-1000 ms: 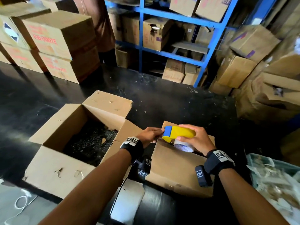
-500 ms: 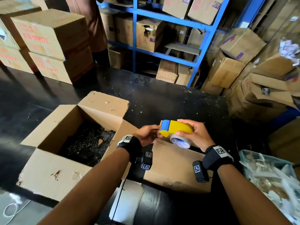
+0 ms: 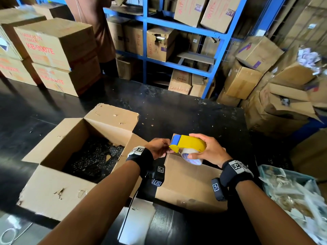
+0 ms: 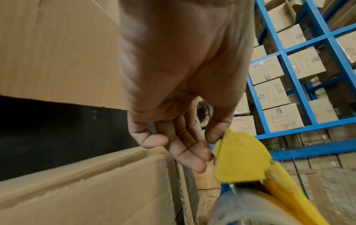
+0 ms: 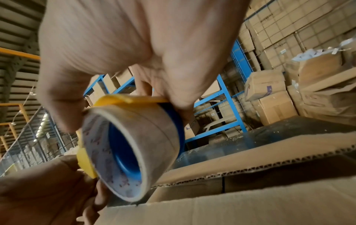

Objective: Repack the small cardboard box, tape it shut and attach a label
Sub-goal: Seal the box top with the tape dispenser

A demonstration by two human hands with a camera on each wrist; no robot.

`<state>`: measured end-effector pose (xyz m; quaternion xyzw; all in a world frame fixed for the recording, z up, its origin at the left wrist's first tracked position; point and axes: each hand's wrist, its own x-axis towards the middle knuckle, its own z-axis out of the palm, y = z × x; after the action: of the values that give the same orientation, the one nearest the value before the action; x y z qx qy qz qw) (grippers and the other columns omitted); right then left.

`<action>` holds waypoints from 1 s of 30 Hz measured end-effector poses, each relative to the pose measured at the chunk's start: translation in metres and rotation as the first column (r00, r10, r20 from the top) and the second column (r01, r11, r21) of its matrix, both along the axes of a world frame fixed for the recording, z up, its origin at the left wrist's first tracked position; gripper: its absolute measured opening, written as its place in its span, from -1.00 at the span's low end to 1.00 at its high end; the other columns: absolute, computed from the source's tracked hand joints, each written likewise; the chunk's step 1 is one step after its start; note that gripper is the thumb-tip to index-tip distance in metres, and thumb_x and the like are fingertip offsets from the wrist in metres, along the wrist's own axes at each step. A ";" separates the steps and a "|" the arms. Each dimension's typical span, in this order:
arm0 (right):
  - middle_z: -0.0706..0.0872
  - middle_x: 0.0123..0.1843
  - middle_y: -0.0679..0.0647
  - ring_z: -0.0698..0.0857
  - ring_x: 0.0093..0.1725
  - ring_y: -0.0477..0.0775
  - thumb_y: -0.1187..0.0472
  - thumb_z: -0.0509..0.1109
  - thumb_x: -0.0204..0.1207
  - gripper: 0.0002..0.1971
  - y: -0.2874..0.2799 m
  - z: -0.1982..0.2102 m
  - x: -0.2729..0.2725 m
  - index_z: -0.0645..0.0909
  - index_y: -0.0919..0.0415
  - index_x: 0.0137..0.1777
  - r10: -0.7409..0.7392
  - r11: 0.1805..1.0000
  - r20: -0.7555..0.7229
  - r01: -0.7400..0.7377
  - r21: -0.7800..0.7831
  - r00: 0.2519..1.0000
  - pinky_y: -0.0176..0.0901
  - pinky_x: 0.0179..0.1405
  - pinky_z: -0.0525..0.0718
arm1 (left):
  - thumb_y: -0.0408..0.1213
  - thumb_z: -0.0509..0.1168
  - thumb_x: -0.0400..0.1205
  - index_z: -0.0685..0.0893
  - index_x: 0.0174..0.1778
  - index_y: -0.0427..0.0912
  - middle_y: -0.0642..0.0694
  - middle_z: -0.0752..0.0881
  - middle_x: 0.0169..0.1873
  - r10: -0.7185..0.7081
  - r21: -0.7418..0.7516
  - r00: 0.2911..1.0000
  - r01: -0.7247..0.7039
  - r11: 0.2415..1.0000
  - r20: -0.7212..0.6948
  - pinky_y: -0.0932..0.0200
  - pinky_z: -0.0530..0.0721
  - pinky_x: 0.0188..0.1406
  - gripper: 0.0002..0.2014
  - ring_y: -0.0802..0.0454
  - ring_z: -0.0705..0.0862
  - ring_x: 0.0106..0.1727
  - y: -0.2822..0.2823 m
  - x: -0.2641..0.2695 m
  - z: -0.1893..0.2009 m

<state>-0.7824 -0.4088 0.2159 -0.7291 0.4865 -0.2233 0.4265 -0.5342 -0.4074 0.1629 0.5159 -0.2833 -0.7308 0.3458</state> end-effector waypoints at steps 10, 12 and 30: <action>0.77 0.21 -0.12 0.75 0.18 -0.15 0.11 0.63 0.30 -0.43 -0.004 0.004 0.001 0.67 -0.07 0.36 -0.001 0.997 -0.026 -0.001 -0.075 1.000 -0.09 0.19 0.75 | -0.33 0.25 0.68 0.68 -0.15 -0.22 -0.10 0.77 -0.34 0.070 0.118 0.989 -0.055 0.991 -0.130 0.24 0.47 -0.40 -0.86 0.07 0.76 -0.41 -0.005 0.005 -0.005; 0.76 0.20 -0.16 0.74 0.18 -0.19 0.19 0.66 0.33 -0.44 -0.004 0.005 0.001 0.66 -0.10 0.34 0.005 0.997 -0.021 -0.007 -0.080 1.000 -0.20 0.13 0.71 | -0.35 0.22 0.70 0.67 -0.14 -0.24 -0.11 0.77 -0.38 0.053 0.129 0.989 -0.035 0.991 -0.141 0.26 0.49 -0.42 -0.84 0.09 0.74 -0.43 -0.005 0.006 -0.005; 0.75 0.23 -0.17 0.74 0.20 -0.15 -0.10 0.75 0.28 -0.33 0.001 0.007 -0.004 0.67 0.00 0.40 0.002 0.989 -0.033 -0.007 -0.146 0.999 -0.31 0.06 0.75 | -0.33 0.35 0.68 0.81 0.02 -0.34 -0.14 0.77 -0.34 -0.063 -0.071 0.970 0.081 0.994 0.235 0.26 0.51 -0.44 -0.83 0.12 0.60 -0.42 -0.015 0.013 0.003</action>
<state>-0.7862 -0.4075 0.2226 -0.7630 0.4740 -0.2454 0.3646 -0.5209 -0.4226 0.1663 0.5728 -0.3694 -0.6656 0.3040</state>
